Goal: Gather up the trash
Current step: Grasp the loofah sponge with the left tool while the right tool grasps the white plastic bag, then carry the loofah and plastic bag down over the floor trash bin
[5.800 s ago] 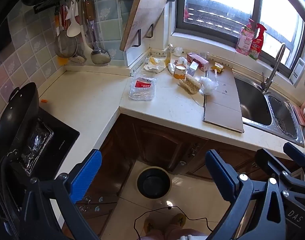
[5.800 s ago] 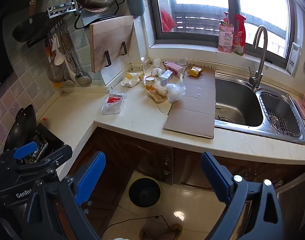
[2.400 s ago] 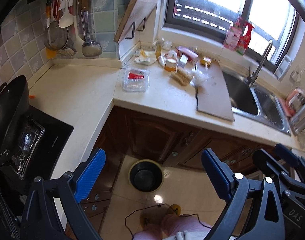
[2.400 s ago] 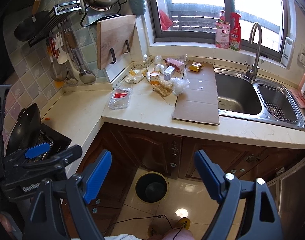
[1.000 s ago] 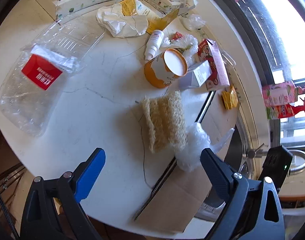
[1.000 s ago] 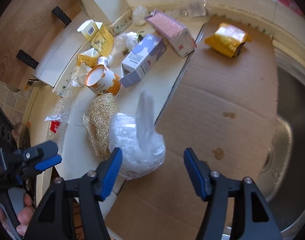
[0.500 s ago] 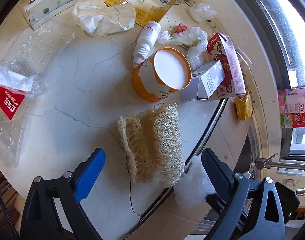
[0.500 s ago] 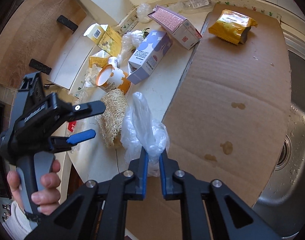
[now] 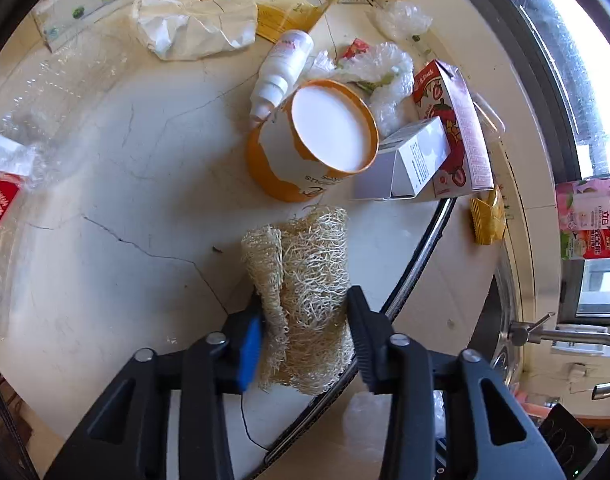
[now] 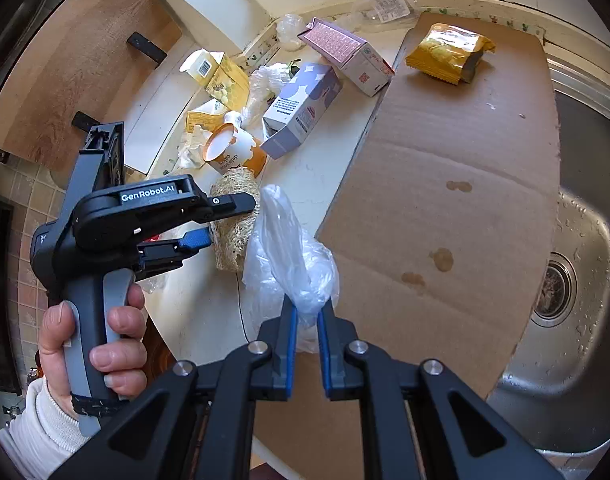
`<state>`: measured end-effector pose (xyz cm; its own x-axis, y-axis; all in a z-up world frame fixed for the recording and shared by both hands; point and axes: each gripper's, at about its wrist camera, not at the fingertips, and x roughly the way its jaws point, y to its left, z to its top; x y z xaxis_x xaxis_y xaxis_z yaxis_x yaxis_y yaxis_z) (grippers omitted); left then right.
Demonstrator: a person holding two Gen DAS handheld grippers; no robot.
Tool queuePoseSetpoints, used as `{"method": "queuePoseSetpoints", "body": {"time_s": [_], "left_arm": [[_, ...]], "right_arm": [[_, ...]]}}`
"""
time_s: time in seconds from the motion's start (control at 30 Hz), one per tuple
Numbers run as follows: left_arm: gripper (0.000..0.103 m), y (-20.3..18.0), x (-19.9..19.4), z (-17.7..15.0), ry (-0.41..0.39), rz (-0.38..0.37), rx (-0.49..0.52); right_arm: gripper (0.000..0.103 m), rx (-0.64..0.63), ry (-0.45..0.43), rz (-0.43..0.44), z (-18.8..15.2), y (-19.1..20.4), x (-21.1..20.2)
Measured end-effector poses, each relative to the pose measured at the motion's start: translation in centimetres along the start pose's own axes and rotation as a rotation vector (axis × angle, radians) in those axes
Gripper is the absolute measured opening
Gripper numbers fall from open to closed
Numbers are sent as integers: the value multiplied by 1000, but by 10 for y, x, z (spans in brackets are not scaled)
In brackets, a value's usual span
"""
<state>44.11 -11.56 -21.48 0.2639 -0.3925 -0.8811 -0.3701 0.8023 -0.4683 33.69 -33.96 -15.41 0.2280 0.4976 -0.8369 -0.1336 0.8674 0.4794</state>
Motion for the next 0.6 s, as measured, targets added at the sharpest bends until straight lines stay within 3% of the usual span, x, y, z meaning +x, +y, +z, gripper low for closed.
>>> {"method": "queuePoseSetpoints", "body": {"time_s": [0.13, 0.37, 0.6], "left_arm": [[32, -9, -21, -17, -54, -13, 74], [32, -17, -93, -65, -116, -57, 202], [32, 28, -170, -128, -144, -91, 269]], "right_arm": [[9, -2, -24, -4, -11, 9, -10], [9, -21, -86, -8, -43, 39, -36], [9, -52, -130, -21, -96, 83, -59]]}}
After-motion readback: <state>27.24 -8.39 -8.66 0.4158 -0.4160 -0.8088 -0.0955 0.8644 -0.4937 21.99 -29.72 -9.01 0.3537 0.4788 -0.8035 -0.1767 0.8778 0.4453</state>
